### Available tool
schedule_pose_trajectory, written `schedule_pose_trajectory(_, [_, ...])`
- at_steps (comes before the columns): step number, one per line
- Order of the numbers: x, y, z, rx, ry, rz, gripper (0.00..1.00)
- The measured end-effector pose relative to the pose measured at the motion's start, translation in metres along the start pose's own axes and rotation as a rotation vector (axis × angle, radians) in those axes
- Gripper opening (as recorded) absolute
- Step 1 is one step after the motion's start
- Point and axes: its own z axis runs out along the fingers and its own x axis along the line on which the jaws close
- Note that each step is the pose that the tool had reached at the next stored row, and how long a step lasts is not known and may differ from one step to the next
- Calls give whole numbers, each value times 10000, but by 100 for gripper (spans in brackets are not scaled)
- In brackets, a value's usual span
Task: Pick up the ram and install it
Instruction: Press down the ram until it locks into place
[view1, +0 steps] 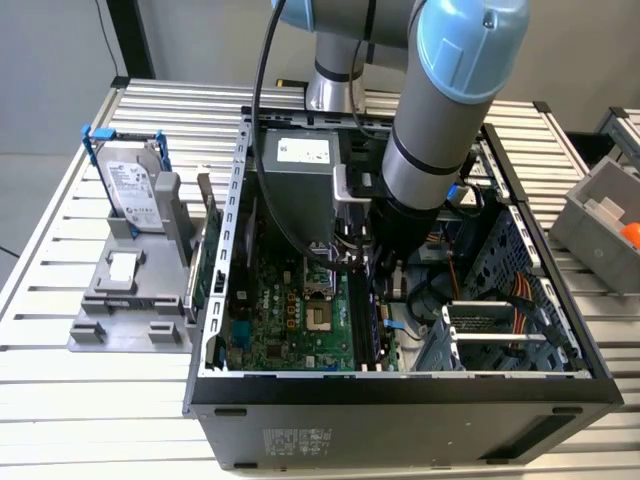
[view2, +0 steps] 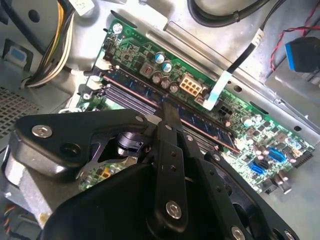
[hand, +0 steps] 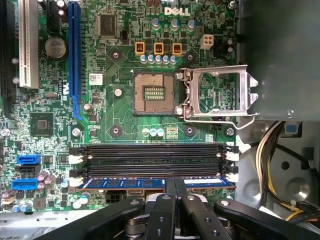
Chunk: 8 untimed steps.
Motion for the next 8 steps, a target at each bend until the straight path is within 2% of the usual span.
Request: schedule_pose_trajectory(8, [12, -5, 135, -5, 24, 0, 0])
